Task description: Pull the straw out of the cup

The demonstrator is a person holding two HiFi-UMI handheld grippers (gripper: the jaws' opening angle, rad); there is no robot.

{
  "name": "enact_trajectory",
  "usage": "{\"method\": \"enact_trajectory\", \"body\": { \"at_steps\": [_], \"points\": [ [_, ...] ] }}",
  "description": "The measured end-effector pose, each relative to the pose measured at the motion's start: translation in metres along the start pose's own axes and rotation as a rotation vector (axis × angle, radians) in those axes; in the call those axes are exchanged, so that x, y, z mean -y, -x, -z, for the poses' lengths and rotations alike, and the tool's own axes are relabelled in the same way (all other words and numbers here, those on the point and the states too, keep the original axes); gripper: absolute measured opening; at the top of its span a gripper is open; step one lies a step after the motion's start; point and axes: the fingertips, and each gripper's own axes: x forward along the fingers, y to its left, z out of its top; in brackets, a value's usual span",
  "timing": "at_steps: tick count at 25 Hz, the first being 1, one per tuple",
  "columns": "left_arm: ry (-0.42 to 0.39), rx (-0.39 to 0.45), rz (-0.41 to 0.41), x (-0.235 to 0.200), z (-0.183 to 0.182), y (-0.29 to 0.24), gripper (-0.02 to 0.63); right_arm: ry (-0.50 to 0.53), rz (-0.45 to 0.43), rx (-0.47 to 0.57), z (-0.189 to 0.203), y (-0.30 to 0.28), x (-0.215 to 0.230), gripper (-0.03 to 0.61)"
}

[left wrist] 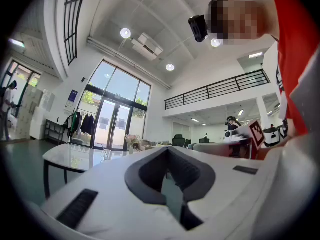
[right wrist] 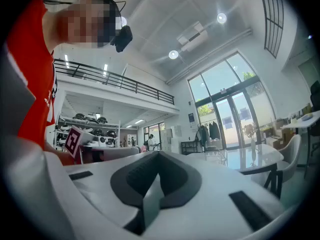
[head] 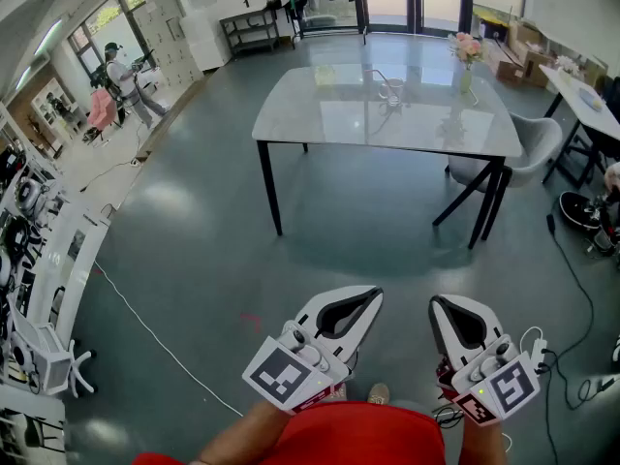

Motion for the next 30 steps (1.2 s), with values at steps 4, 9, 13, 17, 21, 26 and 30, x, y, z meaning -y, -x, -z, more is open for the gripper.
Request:
{"method": "enact_trajectory", "body": {
  "at_steps": [4, 9, 13, 17, 21, 26, 30],
  "points": [
    [0.002, 0.027, 0.001, 0.008, -0.003, 0.000, 0.011, 0.003, 0.003, -0.005, -0.001, 0.005, 0.000, 0.008],
    [0.005, 0.024, -0.010, 0.015, 0.001, -0.010, 0.011, 0.007, -0.007, -0.006, 0.001, 0.012, 0.011, 0.008],
    [0.007, 0.027, -0.027, 0.019, 0.002, -0.020, 0.011, -0.006, -0.024, 0.014, -0.002, 0.017, 0.022, 0.008],
    [0.009, 0.015, -0.061, 0.019, 0.007, -0.030, 0.011, -0.001, -0.038, 0.019, -0.004, 0.023, 0.034, 0.009],
    [0.002, 0.021, -0.073, 0.023, 0.005, -0.044, 0.012, 0.006, -0.053, 0.020, -0.004, 0.029, 0.047, 0.009],
    [-0.013, 0.023, -0.089, 0.024, 0.003, -0.055, 0.011, -0.001, -0.057, 0.013, -0.002, 0.036, 0.062, 0.009],
    [-0.017, 0.024, -0.107, 0.008, 0.003, -0.062, 0.011, -0.006, -0.054, 0.015, 0.001, 0.027, 0.075, 0.009]
  ]
}}
